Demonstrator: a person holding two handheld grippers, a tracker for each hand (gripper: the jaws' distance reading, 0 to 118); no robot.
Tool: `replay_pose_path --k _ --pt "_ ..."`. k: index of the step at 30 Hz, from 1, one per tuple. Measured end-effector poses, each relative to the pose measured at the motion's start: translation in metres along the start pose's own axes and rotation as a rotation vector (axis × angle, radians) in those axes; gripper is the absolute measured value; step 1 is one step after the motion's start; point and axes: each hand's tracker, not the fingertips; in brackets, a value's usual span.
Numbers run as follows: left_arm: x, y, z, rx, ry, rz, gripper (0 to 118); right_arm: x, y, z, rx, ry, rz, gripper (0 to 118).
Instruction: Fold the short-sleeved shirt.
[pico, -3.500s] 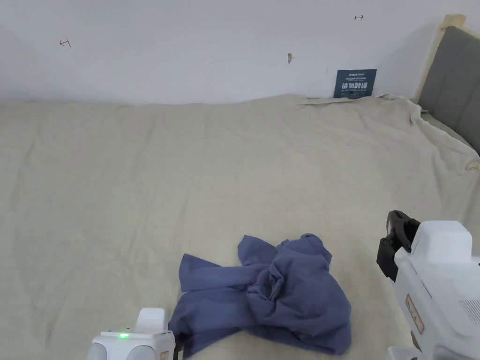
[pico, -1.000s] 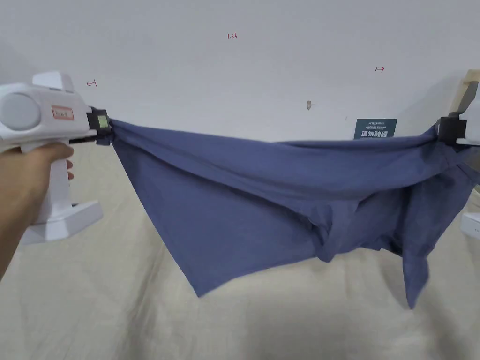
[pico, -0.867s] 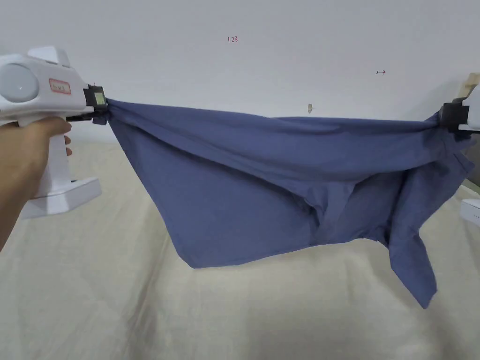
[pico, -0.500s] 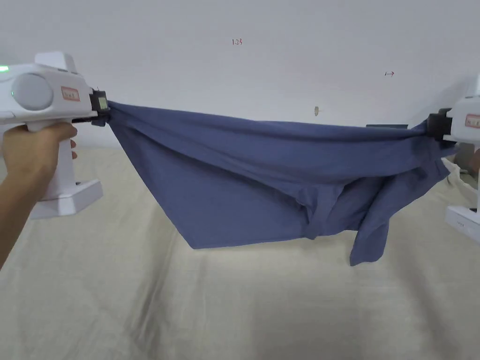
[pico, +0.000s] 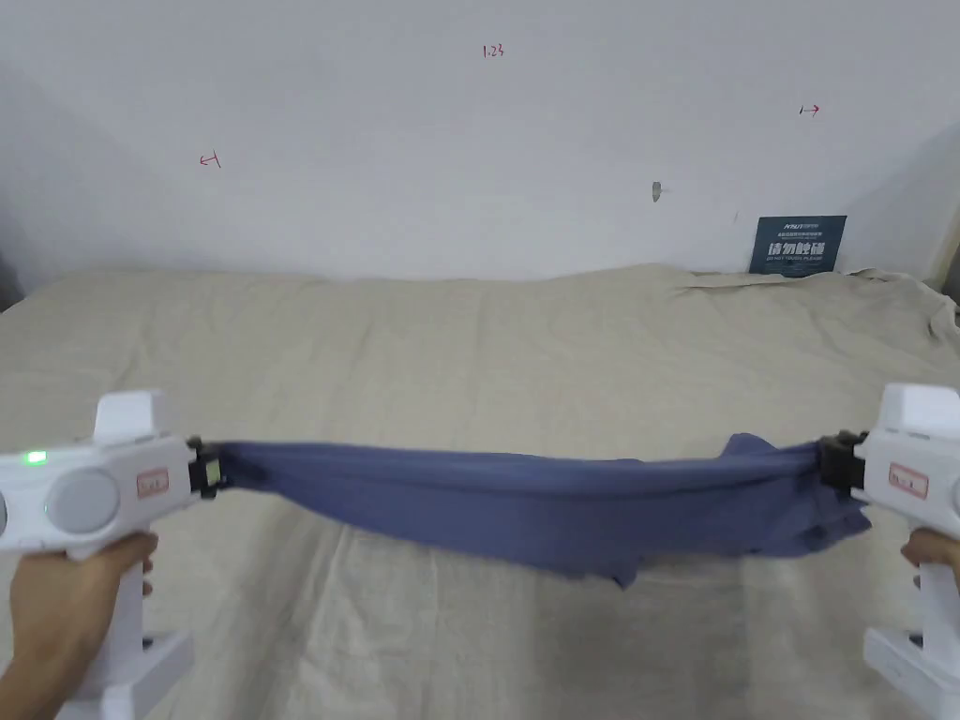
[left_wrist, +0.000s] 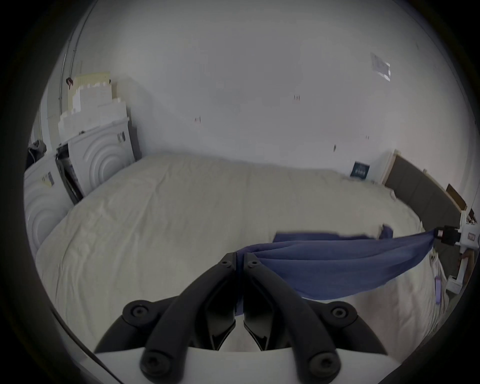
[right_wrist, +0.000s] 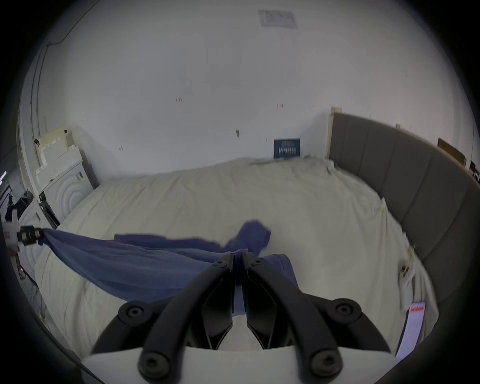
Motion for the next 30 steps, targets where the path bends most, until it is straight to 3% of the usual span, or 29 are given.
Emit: replay_pose_path --k 12,30 --pt "-0.023 -0.177 0.038 -0.259 0.013 -0.035 1 0.005 -0.147 0.061 -0.154 0.005 -0.061 4" --pt "-0.042 -0.247 0.108 -0.372 0.038 -0.023 1 0.014 -0.24 0.144 -0.251 -0.011 -0.089 4"
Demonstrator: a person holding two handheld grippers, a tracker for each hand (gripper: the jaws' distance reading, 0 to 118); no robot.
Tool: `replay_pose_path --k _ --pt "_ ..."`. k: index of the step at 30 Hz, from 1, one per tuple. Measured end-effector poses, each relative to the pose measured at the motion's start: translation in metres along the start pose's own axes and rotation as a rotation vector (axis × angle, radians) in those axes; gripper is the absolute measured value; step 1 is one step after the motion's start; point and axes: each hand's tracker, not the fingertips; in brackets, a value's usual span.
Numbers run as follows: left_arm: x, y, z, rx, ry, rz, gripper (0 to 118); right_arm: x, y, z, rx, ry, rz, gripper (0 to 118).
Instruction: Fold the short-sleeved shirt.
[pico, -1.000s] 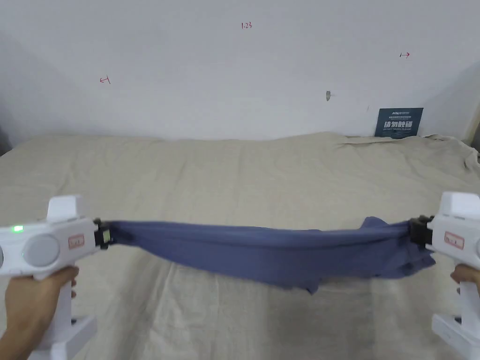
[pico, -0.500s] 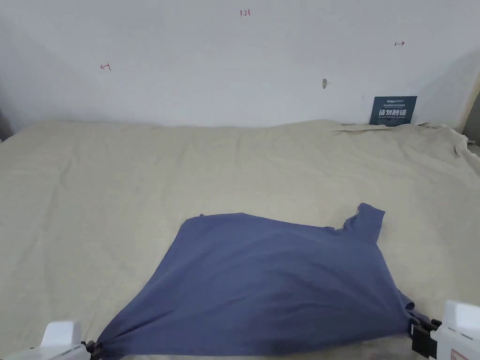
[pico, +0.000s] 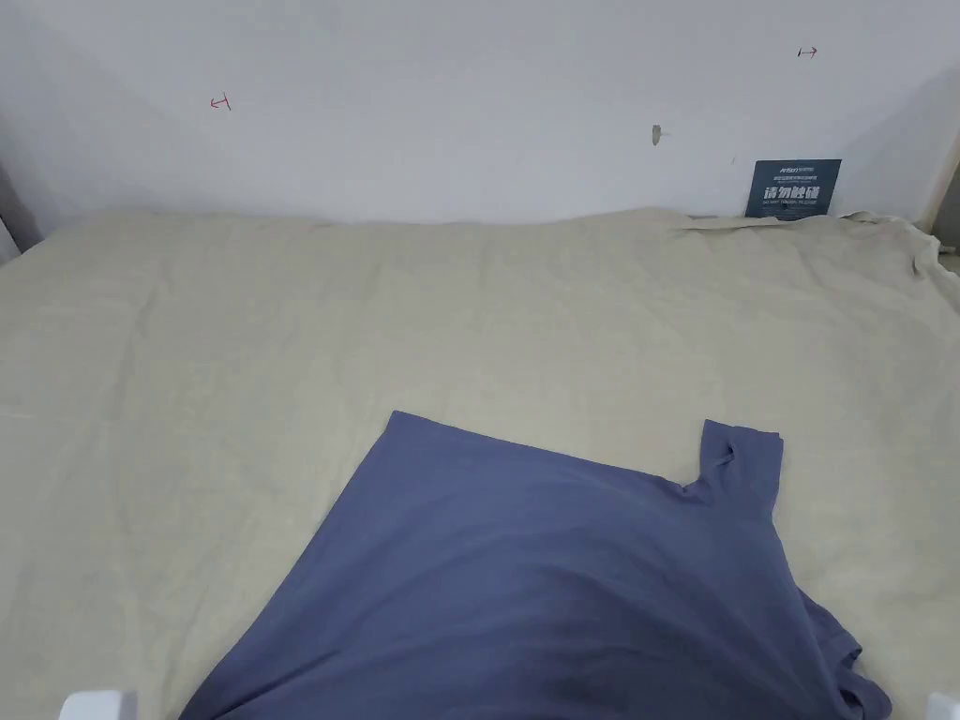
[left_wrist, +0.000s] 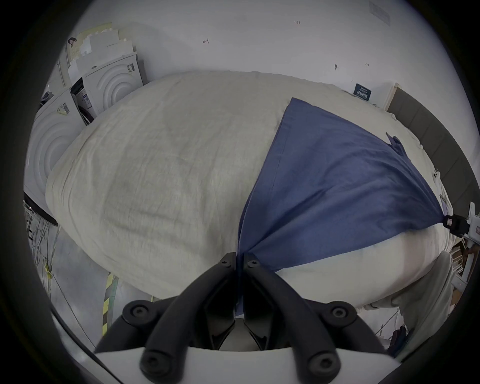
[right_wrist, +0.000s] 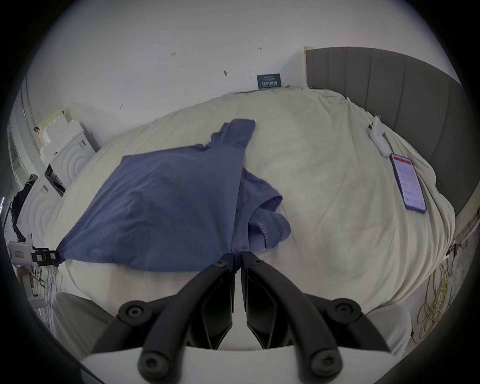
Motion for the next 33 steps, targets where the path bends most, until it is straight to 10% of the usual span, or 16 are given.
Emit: replay_pose_path --k 12,15,17,19,33 --pt "0.037 0.009 -0.041 -0.092 0.017 0.023 3 -0.008 -0.009 -0.028 -0.086 -0.077 -0.022 7" --pt "0.038 0.012 -0.034 -0.08 0.019 0.033 38 -0.015 0.0 -0.014 -0.075 -0.085 -0.037 43" --pt "0.039 0.018 -0.026 -0.085 0.015 0.055 89 -0.019 0.008 -0.005 -0.038 -0.088 -0.035 87" --pt "0.042 0.024 -0.017 -0.065 0.013 0.069 110 -0.025 0.019 0.01 0.033 -0.089 -0.033 102" --pt "0.101 0.137 0.038 0.311 -0.076 -0.026 100 -0.053 0.108 0.073 0.368 -0.065 0.046 99"
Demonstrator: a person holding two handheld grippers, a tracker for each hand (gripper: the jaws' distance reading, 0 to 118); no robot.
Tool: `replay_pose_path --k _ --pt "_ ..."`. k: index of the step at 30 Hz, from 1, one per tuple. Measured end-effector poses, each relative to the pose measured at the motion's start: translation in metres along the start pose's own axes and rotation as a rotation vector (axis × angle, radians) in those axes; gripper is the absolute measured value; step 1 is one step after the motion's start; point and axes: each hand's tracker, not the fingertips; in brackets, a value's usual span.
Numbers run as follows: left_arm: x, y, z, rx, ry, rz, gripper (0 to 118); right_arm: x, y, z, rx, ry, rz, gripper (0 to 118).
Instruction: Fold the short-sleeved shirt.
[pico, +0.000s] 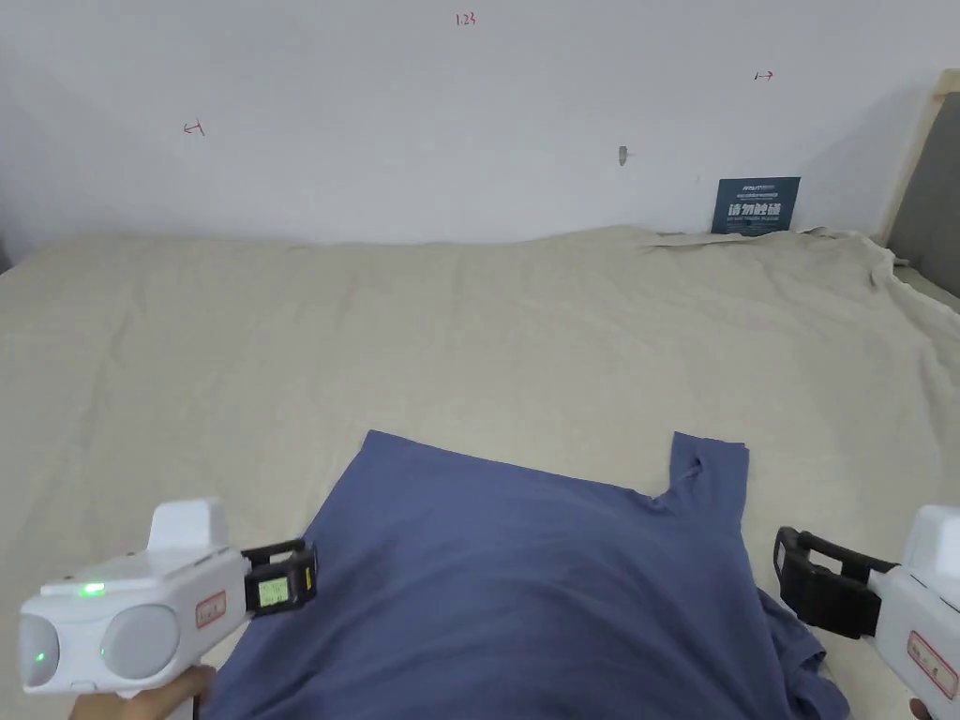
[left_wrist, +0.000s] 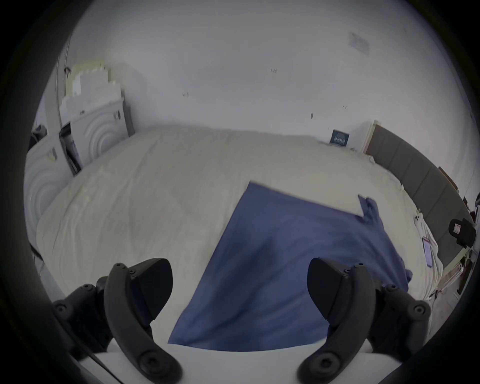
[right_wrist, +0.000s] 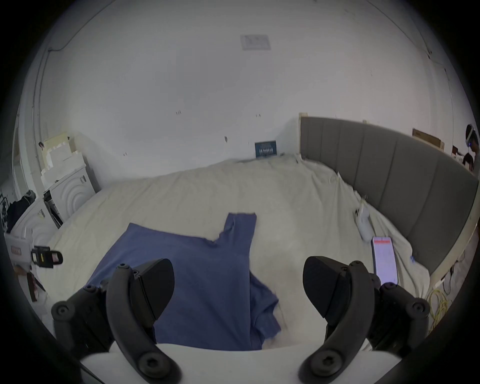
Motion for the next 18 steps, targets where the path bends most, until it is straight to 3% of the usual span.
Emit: replay_pose_path --k 3,4,5,6,7,8,18 --pt "0.014 0.022 -0.01 0.061 -0.03 -0.035 88 0.003 0.007 -0.005 0.034 -0.005 0.012 92" --pt "0.016 0.027 -0.016 0.075 -0.046 -0.038 73 0.002 0.008 -0.006 0.044 -0.01 0.013 79" --pt "0.018 0.033 -0.023 0.078 -0.066 -0.035 44 0.001 0.01 -0.008 0.054 -0.022 0.016 54" --pt "0.021 0.04 -0.029 0.077 -0.1 -0.028 23 0.002 0.012 -0.011 0.061 -0.026 0.02 33" --pt "0.023 0.045 -0.037 0.075 -0.136 -0.017 8 0.002 0.014 -0.014 0.069 -0.032 0.027 14" --pt "0.025 0.05 -0.045 0.072 -0.136 -0.008 0 0.003 0.015 -0.017 0.078 -0.037 0.028 3" --pt "0.033 0.105 -0.169 -0.066 -0.204 -0.02 0 0.014 0.034 -0.062 0.079 -0.038 -0.016 0"
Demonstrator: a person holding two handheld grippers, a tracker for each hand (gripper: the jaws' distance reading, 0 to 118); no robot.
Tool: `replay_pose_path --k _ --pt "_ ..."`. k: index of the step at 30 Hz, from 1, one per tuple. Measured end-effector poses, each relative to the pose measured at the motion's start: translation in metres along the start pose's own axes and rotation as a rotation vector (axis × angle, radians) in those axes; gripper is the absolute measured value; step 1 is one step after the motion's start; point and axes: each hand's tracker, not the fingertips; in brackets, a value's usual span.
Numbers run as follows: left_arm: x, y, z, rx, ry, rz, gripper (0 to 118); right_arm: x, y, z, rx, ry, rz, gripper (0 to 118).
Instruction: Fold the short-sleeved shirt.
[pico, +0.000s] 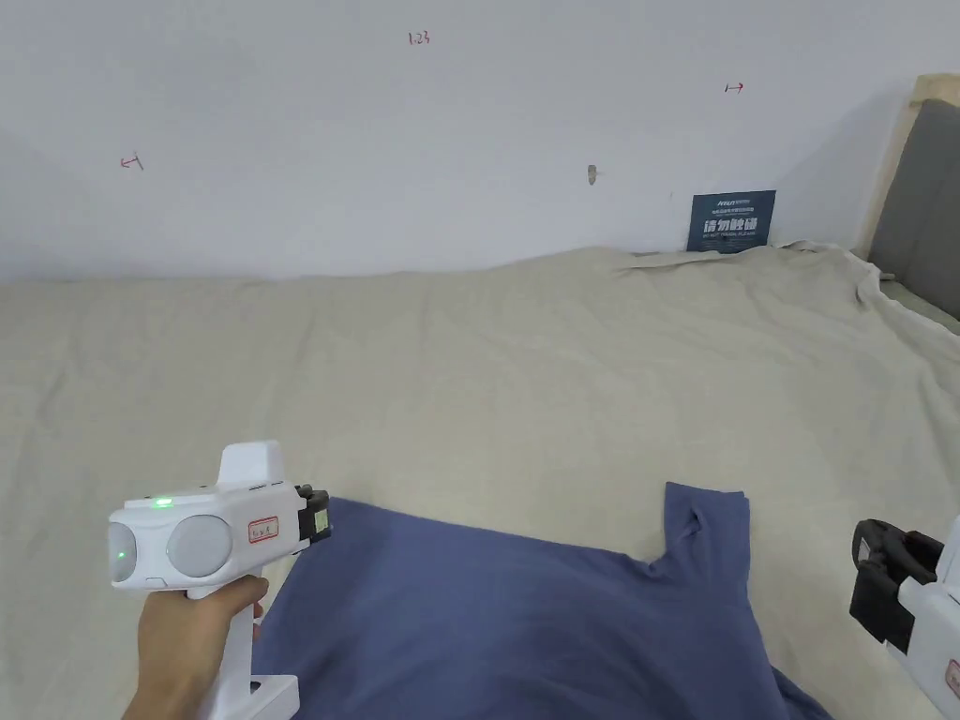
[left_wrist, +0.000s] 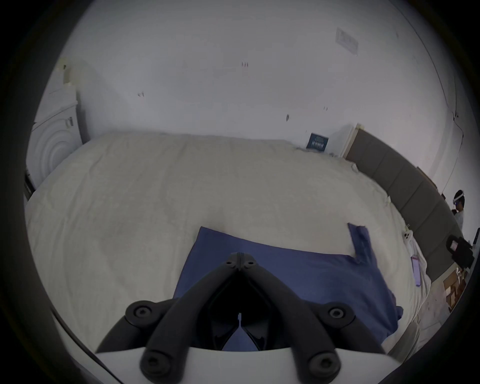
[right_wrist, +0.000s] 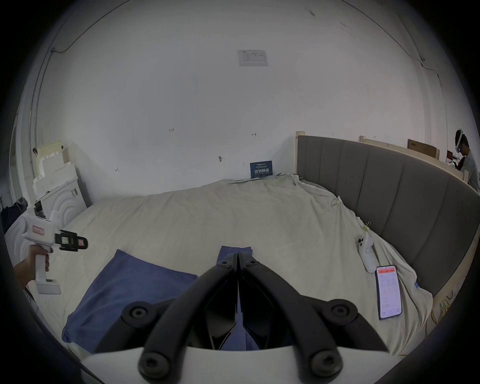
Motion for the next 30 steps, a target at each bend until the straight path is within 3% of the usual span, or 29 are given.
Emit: replay_pose_path --k 4,6,7,9,11,19,21,23,25,26,30 --pt "-0.012 0.021 -0.054 -0.106 -0.003 -0.063 0 -0.002 0.001 -0.02 -0.015 -0.009 0.002 0" --pt "-0.019 0.029 -0.083 -0.175 -0.002 -0.046 10 -0.002 0.0 -0.031 -0.03 -0.014 0.004 0" --pt "-0.021 0.031 -0.094 -0.199 0.012 -0.034 21 -0.002 -0.001 -0.036 -0.036 -0.016 0.006 0" --pt "-0.028 0.034 -0.119 -0.253 0.024 -0.028 71 -0.002 -0.004 -0.047 -0.055 -0.021 0.01 0" --pt "-0.03 0.033 -0.137 -0.277 0.052 -0.058 102 -0.002 -0.006 -0.054 -0.068 -0.029 0.015 0" --pt "-0.028 0.021 -0.187 -0.352 0.124 -0.1 98 0.0 -0.015 -0.069 -0.112 -0.045 0.033 0" --pt "-0.026 0.017 -0.193 -0.38 0.129 -0.108 71 0.003 -0.017 -0.069 -0.124 -0.048 0.035 0" --pt "-0.021 0.016 -0.189 -0.368 0.13 -0.09 62 0.004 -0.019 -0.07 -0.135 -0.049 0.035 0" --pt "-0.017 0.017 -0.184 -0.359 0.071 -0.102 29 0.007 -0.019 -0.072 -0.145 -0.049 0.033 0" --pt "-0.014 0.018 -0.179 -0.35 0.051 -0.106 5 0.008 -0.019 -0.074 -0.152 -0.049 0.031 0" --pt "-0.003 0.014 -0.168 -0.329 0.063 -0.144 2 0.013 -0.015 -0.095 -0.19 -0.038 0.015 0"
